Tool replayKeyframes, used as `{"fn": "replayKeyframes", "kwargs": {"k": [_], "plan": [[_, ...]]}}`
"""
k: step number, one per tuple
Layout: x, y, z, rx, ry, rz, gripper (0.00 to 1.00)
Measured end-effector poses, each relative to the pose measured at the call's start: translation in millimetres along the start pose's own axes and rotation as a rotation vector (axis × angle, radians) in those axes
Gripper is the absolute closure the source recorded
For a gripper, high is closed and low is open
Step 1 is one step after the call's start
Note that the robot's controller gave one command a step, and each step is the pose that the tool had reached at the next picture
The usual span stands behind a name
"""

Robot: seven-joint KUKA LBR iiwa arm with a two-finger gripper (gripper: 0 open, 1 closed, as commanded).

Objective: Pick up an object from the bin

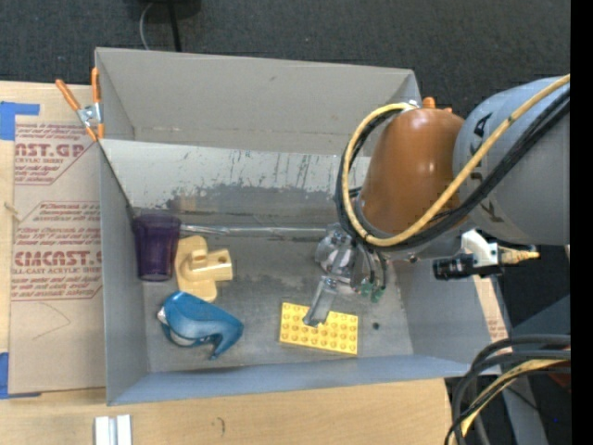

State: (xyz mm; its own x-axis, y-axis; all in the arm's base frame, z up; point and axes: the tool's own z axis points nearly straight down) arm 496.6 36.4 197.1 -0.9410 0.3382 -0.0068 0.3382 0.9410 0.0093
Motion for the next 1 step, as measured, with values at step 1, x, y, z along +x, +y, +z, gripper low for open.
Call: {"fn": "replayKeyframes", "kwargs": {"k": [1], "plan": [[3.6,-7.4,59.7,0.003,0.006,-0.055,0.0]]}}
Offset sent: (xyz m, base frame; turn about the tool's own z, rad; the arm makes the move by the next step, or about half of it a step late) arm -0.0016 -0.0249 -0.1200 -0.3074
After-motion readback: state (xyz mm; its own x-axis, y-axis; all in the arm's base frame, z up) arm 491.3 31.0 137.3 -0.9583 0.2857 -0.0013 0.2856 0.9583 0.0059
